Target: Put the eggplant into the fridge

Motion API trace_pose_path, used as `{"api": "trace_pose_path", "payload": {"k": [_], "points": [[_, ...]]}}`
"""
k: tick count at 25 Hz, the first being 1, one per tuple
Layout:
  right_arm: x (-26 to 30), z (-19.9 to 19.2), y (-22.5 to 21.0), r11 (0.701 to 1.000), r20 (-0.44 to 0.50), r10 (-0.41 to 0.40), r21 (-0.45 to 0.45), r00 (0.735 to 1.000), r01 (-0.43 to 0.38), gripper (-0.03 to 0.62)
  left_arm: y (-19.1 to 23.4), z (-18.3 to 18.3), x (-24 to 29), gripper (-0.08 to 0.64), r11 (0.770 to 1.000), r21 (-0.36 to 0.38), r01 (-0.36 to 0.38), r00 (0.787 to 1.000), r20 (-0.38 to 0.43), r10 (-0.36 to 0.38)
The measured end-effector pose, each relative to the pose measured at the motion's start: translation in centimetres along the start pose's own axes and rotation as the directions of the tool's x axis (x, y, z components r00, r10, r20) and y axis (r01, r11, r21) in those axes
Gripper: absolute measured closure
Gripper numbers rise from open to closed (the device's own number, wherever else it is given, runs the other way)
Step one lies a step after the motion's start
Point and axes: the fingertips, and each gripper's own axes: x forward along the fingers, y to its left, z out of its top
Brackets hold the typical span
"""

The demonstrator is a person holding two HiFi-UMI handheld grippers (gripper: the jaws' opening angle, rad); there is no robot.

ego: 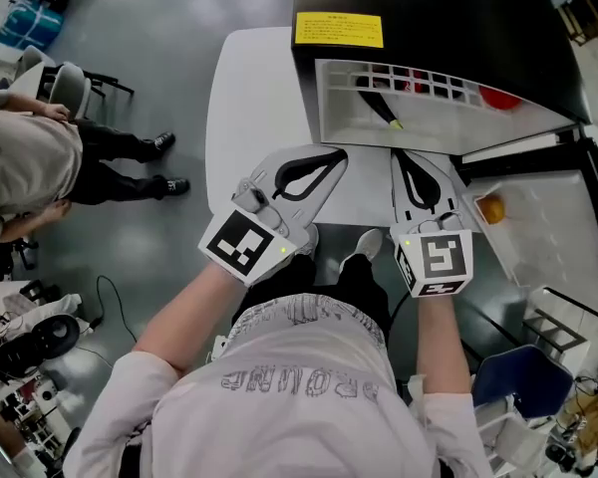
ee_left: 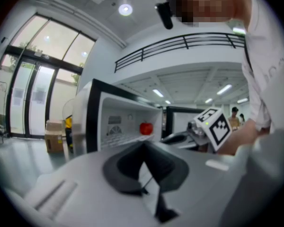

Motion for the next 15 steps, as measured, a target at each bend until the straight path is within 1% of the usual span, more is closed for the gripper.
{"api": "trace_pose_path", "payload": {"k": [8, 15], "points": [[-1.1, 0.4, 0.6, 1.0, 0.002, -0.011, 0.001, 1.0, 0.011, 0.588, -0.4, 0.4, -0.4, 0.552, 1.0, 0.007, 0.019, 1.0, 0.008, -0.019], [-1.2, 0.2, 0.9, 1.0, 0.0, 0.001, 0.003, 1.0, -0.001, 0.588, -0.5, 0.2, -0.1, 0.552, 1.0, 0.01, 0.021, 1.0, 0.007, -0.021]]}}
